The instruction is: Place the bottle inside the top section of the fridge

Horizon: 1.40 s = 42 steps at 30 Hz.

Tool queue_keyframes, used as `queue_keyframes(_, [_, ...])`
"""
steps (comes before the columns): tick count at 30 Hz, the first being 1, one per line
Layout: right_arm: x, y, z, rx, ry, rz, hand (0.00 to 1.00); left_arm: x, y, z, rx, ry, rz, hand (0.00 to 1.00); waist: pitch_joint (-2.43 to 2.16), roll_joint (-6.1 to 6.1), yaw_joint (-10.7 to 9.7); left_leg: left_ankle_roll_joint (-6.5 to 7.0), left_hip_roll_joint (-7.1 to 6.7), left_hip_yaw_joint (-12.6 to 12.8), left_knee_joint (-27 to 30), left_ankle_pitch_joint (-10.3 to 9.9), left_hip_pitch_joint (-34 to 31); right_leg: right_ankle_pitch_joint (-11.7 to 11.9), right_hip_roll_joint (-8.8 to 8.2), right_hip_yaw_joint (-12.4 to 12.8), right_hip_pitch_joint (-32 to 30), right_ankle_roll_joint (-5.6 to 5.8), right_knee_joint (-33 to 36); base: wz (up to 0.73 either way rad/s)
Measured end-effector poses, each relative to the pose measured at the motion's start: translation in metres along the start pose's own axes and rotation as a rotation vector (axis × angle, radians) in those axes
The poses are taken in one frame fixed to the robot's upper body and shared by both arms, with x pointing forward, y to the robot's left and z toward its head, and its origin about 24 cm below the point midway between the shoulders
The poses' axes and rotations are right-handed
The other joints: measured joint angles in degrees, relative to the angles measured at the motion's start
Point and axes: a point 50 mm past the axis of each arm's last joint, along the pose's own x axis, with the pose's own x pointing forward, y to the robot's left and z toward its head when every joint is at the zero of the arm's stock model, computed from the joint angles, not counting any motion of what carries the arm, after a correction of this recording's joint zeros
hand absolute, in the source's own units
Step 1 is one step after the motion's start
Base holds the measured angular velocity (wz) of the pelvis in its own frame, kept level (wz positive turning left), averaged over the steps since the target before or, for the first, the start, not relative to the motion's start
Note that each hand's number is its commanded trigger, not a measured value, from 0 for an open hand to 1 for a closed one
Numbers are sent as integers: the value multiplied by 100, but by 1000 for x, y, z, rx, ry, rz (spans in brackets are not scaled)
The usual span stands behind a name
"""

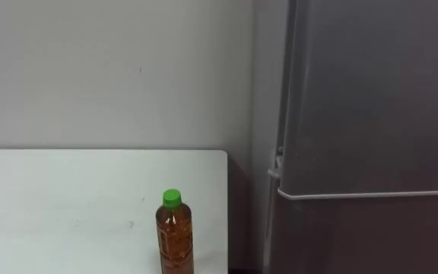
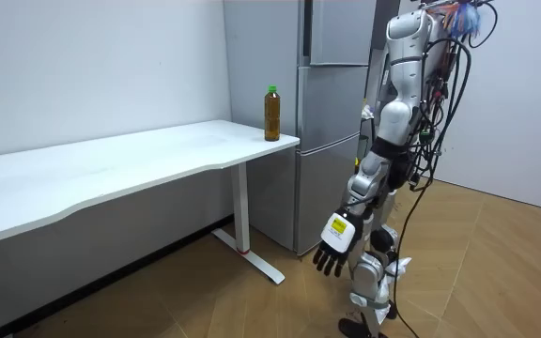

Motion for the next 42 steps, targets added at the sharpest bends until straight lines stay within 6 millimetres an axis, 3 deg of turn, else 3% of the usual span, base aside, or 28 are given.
queue_keyframes(12, [0,-4,2,-20,-3,-17,0,1,3,0,-14,2,9,0,-7,-7,-5,0,-2,0,4,1,21,-8,0,0,20,6,5,0])
queue_keyframes(21, [0,-4,-1,-28,8,-30,0,0,5,-5,-99,26,16,0,-4,-82,15,5,-6,8,1,-10,137,-49,-17,-5,99,15,24,0])
queue_keyframes(28, [-2,-10,-5,17,10,-62,0,-1,15,-23,-382,104,79,0,-13,-50,22,10,-5,3,11,-28,213,-48,-16,-11,189,17,6,0])
queue_keyframes(32, [-4,-17,-5,43,2,-85,0,-1,24,-24,-572,114,126,0,-25,37,23,12,-8,-5,1,-30,233,-51,-19,-11,207,20,12,0])
queue_keyframes(37, [-8,-32,-4,60,-8,-148,0,1,45,-5,-741,29,219,0,-17,210,36,18,-12,-6,-8,-34,229,-53,-28,-8,200,23,37,0])
queue_keyframes(42, [-11,-39,-4,59,-20,-173,0,-2,74,18,-927,-91,320,0,-26,306,85,19,-13,3,-5,-31,213,-68,-29,40,123,8,123,-6])
